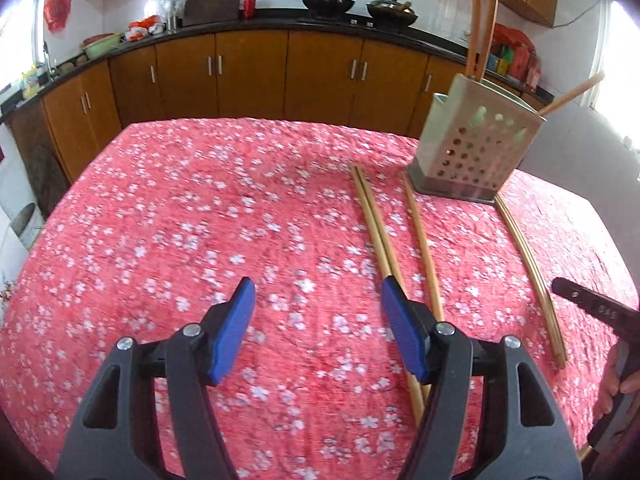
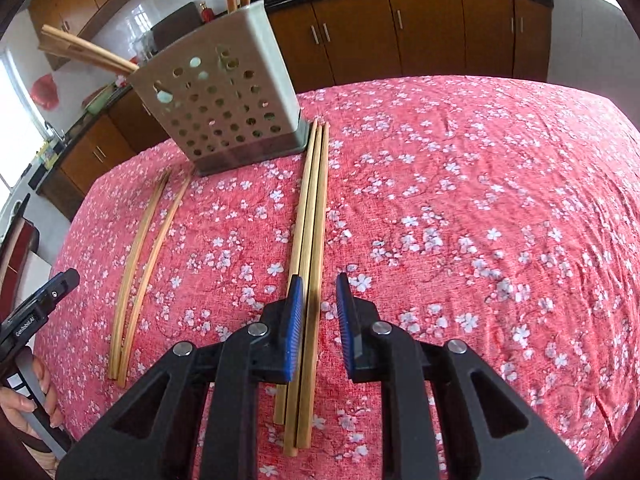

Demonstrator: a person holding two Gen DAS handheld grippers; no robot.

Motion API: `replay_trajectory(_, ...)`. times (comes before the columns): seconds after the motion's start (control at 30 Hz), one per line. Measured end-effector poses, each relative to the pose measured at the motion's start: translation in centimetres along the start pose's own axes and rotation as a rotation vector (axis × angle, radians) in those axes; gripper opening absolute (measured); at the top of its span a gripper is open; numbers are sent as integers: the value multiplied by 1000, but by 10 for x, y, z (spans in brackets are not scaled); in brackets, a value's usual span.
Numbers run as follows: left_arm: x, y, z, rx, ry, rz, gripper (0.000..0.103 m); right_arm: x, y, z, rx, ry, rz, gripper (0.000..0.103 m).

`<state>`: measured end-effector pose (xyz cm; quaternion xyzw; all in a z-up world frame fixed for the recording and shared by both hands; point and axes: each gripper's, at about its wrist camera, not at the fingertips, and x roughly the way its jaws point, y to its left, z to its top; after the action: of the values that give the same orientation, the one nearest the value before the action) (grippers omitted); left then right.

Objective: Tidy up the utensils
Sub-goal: 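Close the right tool on a chopstick while the left tool grasps another chopstick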

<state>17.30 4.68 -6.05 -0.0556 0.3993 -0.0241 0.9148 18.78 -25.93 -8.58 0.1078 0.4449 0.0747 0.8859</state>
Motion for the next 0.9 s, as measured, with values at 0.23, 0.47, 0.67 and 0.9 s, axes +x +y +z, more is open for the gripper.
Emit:
replay_trajectory(0.23,9,-15,-1,18,32,-52,61,9,-6,-2,-8,4,-66,8)
replay_trajectory(0.47,19,-31,-7,47,78,-90,37,4,-25,0,25,-21,-103,8)
replay_trajectory(0.67,32,-42,-11,82,116,-65,22,4,-25,-1,4,-26,-115,8)
replay_trajectory(0.9,36,-42,-10,69,126,-79,22,5,-21,-1,-17,-28,-128,8)
